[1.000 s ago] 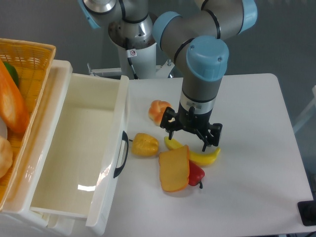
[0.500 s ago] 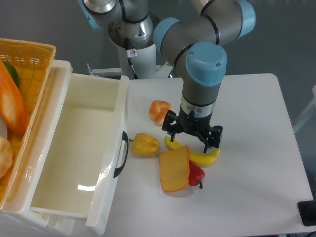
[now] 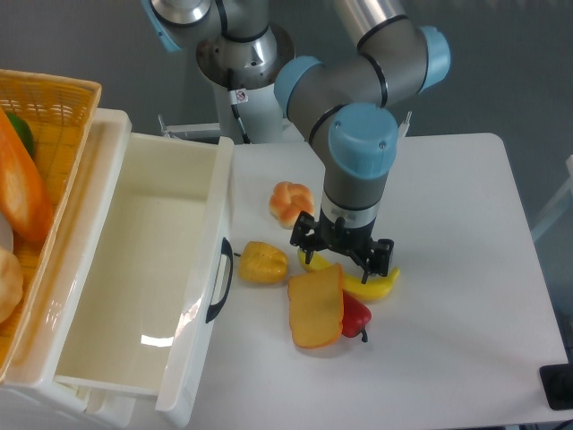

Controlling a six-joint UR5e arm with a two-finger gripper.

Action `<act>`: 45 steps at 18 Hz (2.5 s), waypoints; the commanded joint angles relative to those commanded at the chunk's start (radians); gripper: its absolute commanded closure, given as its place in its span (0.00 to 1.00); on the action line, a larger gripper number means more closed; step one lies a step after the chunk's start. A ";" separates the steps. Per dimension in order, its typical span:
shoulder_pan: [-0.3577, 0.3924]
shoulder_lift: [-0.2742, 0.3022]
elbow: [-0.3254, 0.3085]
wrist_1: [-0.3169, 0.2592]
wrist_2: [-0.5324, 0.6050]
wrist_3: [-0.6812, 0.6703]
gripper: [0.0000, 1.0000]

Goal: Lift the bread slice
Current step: 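Move the gripper over the square bread slice, then lower the open gripper down onto the bread slice, then close the gripper fingers on the bread slice edge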

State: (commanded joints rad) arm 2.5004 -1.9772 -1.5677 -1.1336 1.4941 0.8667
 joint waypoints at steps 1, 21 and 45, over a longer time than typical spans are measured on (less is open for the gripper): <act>-0.002 -0.005 -0.006 0.002 0.000 0.000 0.00; -0.005 -0.186 0.143 0.032 -0.087 -0.043 0.00; -0.005 -0.242 0.143 0.055 -0.087 -0.043 0.00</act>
State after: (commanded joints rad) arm 2.4958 -2.2197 -1.4250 -1.0784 1.4067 0.8237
